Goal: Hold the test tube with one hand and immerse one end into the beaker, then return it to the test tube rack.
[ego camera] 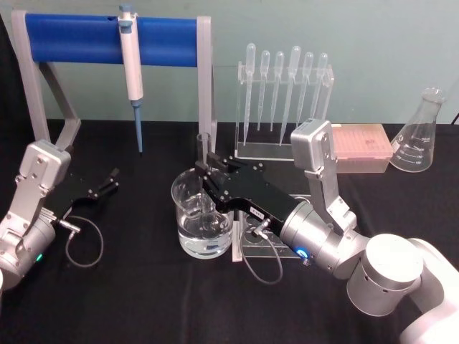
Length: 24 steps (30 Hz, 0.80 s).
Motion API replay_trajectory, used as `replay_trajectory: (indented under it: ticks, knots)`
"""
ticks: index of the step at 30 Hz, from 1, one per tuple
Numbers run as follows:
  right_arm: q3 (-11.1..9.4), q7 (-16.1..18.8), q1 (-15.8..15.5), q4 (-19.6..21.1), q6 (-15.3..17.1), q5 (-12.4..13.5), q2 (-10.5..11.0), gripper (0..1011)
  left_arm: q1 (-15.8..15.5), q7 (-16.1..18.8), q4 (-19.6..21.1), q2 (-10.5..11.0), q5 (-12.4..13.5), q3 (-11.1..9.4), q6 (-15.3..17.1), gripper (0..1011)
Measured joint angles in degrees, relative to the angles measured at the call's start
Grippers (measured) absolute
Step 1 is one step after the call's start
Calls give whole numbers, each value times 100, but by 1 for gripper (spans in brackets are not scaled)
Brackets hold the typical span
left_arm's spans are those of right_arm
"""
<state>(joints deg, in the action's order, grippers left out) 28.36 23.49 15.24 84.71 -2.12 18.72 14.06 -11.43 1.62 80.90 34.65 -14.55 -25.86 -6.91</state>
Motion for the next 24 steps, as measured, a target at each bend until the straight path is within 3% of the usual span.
replay_trajectory:
  ticks: [24]
  knots:
    - [0,0,0,0,0,0,0,222,0,0,0,0,0,0,0,1000]
